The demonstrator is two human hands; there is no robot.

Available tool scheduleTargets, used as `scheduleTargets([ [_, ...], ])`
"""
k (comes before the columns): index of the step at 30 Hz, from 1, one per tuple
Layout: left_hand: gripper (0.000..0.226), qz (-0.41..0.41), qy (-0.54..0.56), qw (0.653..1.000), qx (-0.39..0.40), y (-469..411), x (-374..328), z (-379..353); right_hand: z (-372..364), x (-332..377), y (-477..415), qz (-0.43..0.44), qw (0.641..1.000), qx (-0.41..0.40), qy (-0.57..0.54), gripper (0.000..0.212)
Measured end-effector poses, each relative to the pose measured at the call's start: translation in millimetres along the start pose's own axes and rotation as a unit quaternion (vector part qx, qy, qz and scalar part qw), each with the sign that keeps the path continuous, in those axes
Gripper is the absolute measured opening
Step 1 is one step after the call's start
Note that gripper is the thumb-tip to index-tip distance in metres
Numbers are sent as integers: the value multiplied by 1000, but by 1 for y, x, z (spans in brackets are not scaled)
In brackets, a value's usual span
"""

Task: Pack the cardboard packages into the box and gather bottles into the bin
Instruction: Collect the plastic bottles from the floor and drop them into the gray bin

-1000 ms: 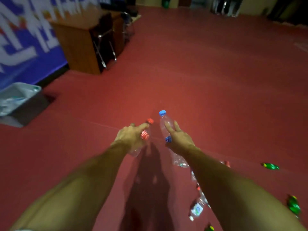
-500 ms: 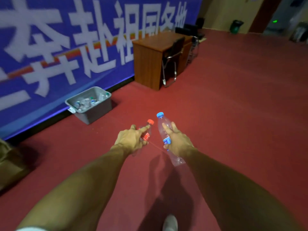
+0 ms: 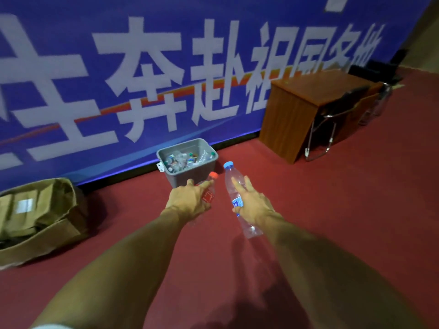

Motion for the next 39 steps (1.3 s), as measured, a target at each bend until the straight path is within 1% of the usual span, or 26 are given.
scheduleTargets([
  [3, 71, 22, 8, 1000, -13, -50, 35, 11, 13, 21, -65, 26, 1000, 2, 3, 87],
  [8, 71, 60, -6, 998, -14, -140, 105, 14, 21, 61, -183, 56, 998, 4, 12, 87],
  [12, 72, 75, 3, 997, -4, -212, 157, 14, 27, 92, -277, 63, 998, 7, 19, 87],
  [14, 73, 81, 4, 997, -2, -243, 175, 15, 30, 108, -317, 84, 996, 10, 17, 87],
  [17, 73, 83, 15, 996, 11, -283, 196, 17, 35, 120, -371, 77, 997, 15, 9, 88],
  [20, 72, 89, 12, 996, 29, -325, 214, 21, 39, 133, -416, 96, 995, 22, 5, 87],
  [24, 72, 103, 21, 994, 29, -394, 233, 29, 51, 125, -485, 86, 996, 26, 7, 87],
  [28, 73, 108, 22, 993, 40, -462, 246, 28, 64, 109, -560, 80, 996, 49, 2, 88],
  [31, 71, 128, 34, 991, 37, -512, 261, 32, 81, 102, -616, 79, 996, 40, 1, 86],
  [39, 74, 136, 57, 988, 47, -603, 298, 29, 84, 115, -716, 85, 994, 72, -4, 88],
])
Point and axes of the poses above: each hand's wrist, its own y-axis away from the middle knuckle, its own z-axis out of the back of the hand, x = y × z, the point moved 6 cm from there along -y, towards the middle knuckle, and after that the axes turned 5 degrees about -y, right-handed, at the moved point
